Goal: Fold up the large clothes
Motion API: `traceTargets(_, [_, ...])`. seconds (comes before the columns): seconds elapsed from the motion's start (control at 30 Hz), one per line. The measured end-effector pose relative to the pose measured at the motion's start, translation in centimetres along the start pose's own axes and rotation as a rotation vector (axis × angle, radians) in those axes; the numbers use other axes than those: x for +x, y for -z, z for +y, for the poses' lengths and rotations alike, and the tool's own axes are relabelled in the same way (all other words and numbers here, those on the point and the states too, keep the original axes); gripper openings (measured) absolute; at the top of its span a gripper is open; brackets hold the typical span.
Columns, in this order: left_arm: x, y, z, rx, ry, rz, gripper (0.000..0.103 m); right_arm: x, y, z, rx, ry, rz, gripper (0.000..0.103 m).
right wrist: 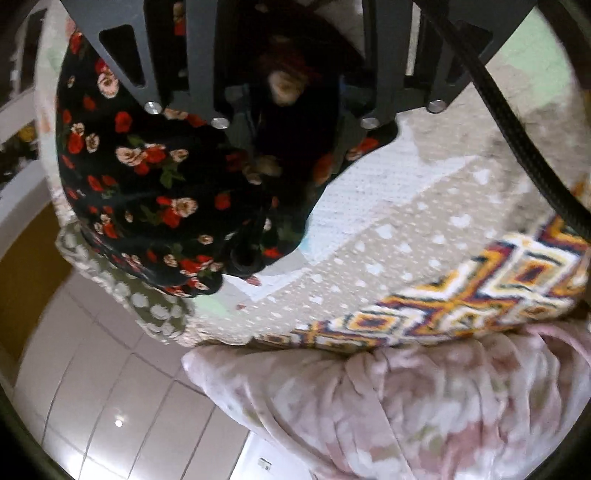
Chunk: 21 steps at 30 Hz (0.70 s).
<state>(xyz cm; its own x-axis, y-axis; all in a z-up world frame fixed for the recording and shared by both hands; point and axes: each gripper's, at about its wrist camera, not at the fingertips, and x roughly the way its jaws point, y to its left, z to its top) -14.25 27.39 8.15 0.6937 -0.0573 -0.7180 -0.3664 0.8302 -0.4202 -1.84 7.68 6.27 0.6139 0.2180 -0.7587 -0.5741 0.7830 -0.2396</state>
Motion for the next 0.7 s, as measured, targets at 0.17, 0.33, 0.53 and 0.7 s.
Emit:
traceTargets(0.17, [1.1,-0.8,-4.2,0.095,0.040,0.011,0.081,-3.7,1.1,-0.3,0.039,-0.104,-0.076,0.043])
traceTargets(0.33, [4.0,-0.9,-9.8,0.216,0.135,0.082,0.083,-9.5,5.3,-3.3,0.140,-0.179,-0.145,0.044])
traceTargets(0.53, [7.5,-0.5,-16.2,0.341,0.201,0.124,0.083,-12.9,10.1,-9.5,0.300,-0.127,-0.149,0.047])
traceTargets(0.7, [13.0,-1.5,-19.5,0.385,0.211,0.211,0.081,-13.4,13.3,-13.9,0.440,-0.100,-0.133,0.047])
